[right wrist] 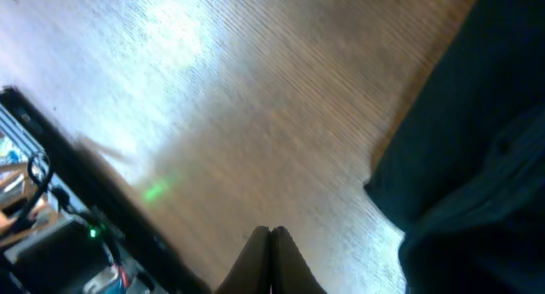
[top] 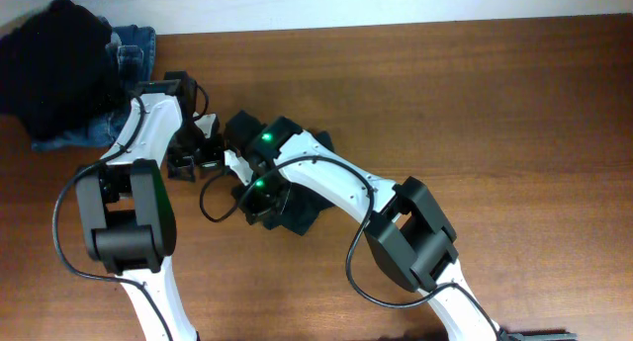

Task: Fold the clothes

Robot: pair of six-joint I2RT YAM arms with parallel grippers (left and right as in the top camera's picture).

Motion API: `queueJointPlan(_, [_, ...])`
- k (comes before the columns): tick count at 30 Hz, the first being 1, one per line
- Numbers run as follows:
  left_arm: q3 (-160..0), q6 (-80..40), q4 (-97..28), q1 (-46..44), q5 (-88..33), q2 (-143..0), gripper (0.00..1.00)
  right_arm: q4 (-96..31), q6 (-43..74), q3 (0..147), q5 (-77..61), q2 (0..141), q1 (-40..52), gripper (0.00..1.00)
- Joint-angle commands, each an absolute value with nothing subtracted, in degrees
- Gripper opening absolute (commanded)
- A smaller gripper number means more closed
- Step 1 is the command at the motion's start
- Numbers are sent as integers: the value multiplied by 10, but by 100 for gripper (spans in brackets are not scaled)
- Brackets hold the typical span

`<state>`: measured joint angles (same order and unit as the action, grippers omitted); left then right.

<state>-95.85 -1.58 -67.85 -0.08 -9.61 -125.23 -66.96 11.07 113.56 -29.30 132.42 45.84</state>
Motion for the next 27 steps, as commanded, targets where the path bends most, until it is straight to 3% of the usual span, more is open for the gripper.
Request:
queueJointPlan(1, [-957, -22, -680, -6, -106, -1242, 99, -704, 98, 1181, -268, 1312, 442, 4])
queueJointPlan(10, [-957, -22, -682, -3, -107, -1241, 99, -864, 153, 1346, -33, 1307, 358, 5])
queueJointPlan(13, [-958, -22, -686, 3, -107, -1235, 99, -868, 159, 1357, -17, 1307, 315, 22])
queueJointPlan(16, [-960, -22, -694, 7, -107, -1216, 99, -863, 176, 1355, -21, 1310, 265, 24])
queueJointPlan(18, [-961, -22, -696, 9, -107, -1198, 99, -856, 174, 1349, -45, 1313, 230, 23])
queueJointPlan(22, [-961, -22, -697, 9, -124, -1155, 99, -850, 162, 1342, -100, 1325, 193, 4])
queueJointPlan(27, [-961, -22, -717, 4, -215, -1127, 99, -807, 136, 1280, -140, 1335, 185, 4])
